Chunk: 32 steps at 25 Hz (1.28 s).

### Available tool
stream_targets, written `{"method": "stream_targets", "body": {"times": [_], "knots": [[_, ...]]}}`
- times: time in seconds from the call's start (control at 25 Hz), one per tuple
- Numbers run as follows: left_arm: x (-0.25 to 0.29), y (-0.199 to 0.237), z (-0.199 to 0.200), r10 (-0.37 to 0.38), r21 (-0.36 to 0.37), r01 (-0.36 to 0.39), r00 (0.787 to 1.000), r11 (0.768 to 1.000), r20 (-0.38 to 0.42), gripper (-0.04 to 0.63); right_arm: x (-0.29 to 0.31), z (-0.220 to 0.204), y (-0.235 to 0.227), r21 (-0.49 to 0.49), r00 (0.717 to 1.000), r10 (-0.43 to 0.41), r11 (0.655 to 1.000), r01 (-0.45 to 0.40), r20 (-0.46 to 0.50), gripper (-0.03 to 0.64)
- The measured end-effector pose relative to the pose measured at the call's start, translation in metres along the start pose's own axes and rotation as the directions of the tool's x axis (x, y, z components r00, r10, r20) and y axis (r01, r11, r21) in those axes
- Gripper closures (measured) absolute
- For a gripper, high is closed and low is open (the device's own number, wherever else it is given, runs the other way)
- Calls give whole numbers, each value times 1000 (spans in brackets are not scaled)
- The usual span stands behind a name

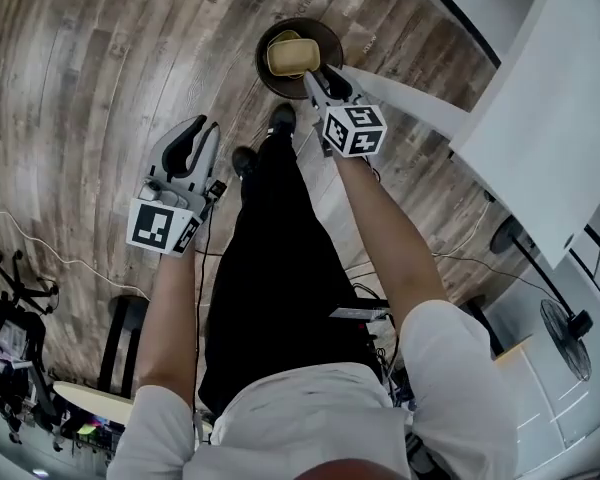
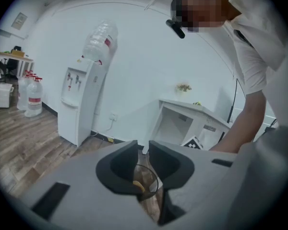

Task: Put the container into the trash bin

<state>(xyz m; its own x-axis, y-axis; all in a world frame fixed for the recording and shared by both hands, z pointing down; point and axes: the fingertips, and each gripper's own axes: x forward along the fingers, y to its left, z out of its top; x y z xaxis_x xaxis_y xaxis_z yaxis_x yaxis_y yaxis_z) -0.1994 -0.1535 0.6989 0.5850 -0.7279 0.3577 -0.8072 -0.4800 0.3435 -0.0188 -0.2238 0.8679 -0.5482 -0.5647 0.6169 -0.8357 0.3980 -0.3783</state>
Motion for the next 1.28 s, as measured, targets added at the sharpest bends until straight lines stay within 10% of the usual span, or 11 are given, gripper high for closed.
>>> {"method": "stream_targets", "body": {"times": [0.72, 0.96, 1.28], "knots": [[-147, -64, 250, 69, 138, -106, 966, 985, 251, 520, -296, 296, 195, -335, 875, 203, 941, -50, 439, 524], [-215, -92, 325, 76, 171, -140, 939, 975, 336, 520, -417, 363, 246, -453, 786, 241, 890, 55, 569, 552], [-270, -155, 381, 9, 272, -142, 900, 952, 436, 525, -553, 383, 250, -381, 659, 192, 912, 154, 727, 568]]}}
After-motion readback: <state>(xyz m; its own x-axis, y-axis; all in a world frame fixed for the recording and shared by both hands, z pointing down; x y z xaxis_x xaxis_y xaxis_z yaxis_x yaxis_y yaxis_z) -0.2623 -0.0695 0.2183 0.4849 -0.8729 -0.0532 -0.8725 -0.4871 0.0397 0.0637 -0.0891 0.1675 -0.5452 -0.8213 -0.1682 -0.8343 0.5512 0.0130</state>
